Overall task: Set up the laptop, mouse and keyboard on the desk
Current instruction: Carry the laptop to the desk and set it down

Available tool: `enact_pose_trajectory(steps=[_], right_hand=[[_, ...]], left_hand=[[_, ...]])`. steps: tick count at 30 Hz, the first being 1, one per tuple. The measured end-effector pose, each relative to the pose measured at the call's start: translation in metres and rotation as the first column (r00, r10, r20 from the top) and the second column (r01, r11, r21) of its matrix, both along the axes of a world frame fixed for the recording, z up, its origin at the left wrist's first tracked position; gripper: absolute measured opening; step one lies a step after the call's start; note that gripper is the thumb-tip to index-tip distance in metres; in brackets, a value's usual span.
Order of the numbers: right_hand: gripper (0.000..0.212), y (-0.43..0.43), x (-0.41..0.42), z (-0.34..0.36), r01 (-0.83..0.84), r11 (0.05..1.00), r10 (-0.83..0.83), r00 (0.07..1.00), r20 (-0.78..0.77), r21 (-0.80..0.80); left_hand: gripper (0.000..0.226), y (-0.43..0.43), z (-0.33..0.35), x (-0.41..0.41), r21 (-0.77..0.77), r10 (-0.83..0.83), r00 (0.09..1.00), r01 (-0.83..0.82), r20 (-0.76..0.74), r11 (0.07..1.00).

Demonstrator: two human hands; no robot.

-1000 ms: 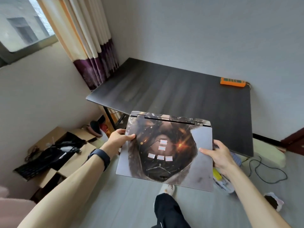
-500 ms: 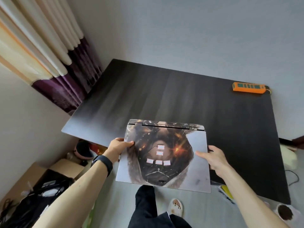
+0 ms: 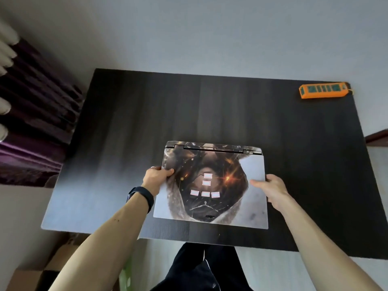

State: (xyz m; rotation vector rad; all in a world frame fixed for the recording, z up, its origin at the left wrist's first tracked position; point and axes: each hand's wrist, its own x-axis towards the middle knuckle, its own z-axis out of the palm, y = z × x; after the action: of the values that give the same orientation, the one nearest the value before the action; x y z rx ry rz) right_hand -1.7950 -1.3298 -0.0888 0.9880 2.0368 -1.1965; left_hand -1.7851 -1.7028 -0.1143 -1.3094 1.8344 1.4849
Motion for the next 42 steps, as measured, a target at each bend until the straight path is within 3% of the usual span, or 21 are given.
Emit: enact_pose_trajectory(steps=[3,7,15,22,26,28,30,32,34,36,42], right_hand=[[0.081,-0.003,-0.021,-0.009,0.020,0.999,-0.020,1.000,-0.009,0.032],[0.065,-0.006,-0.044,-0.021,0.022,0.997,-0.019,0.999,-0.035,0.076],[0.064,-0.006,-0.054,-0.033,-0.033,0.992,0.038,0.998,-0.041,0.118],[0.070,-0.011,-0.039,-0.031,-0.135,0.967,0.162,0.981,-0.111,0.216],[0.084,-0.015,-0.001,-0.025,-0.209,0.942,0.254,0.955,-0.152,0.264],[0.095,-0.013,0.023,-0.023,-0.298,0.911,0.351,0.923,-0.157,0.285],[0.104,-0.011,0.049,-0.024,-0.416,0.857,0.471,0.871,-0.139,0.304],[0.110,-0.009,0.076,-0.027,-0.506,0.800,0.565,0.816,-0.122,0.321],[0.111,-0.006,0.095,-0.028,-0.560,0.744,0.630,0.769,-0.105,0.363],[0.107,-0.004,0.105,-0.028,-0.591,0.695,0.671,0.737,-0.075,0.410],[0.092,-0.011,0.102,-0.028,-0.549,0.669,0.662,0.747,-0.066,0.502]], left_hand=[[0.038,-0.007,-0.034,-0.023,-0.037,-0.020,0.999,0.021,0.031,0.999],[0.059,0.008,-0.020,-0.040,-0.116,-0.015,0.999,0.021,0.050,0.993],[0.057,0.028,-0.001,-0.053,-0.252,-0.051,0.998,0.062,0.048,0.966],[0.046,0.032,0.018,-0.032,-0.353,-0.297,0.954,0.294,0.048,0.888],[0.073,0.029,0.020,0.012,-0.354,-0.430,0.901,0.386,-0.052,0.852],[0.098,0.028,0.017,0.041,-0.327,-0.582,0.813,0.543,-0.026,0.773],[0.116,0.024,0.011,0.066,-0.369,-0.754,0.653,0.719,0.067,0.589],[0.119,0.021,0.006,0.086,-0.451,-0.860,0.476,0.818,0.184,0.357],[0.115,0.018,0.001,0.097,-0.504,-0.886,0.386,0.836,0.258,0.217],[0.111,0.017,-0.003,0.104,-0.542,-0.886,0.365,0.824,0.288,0.163],[0.087,0.018,-0.011,0.101,-0.580,-0.877,0.410,0.789,0.249,0.204]])
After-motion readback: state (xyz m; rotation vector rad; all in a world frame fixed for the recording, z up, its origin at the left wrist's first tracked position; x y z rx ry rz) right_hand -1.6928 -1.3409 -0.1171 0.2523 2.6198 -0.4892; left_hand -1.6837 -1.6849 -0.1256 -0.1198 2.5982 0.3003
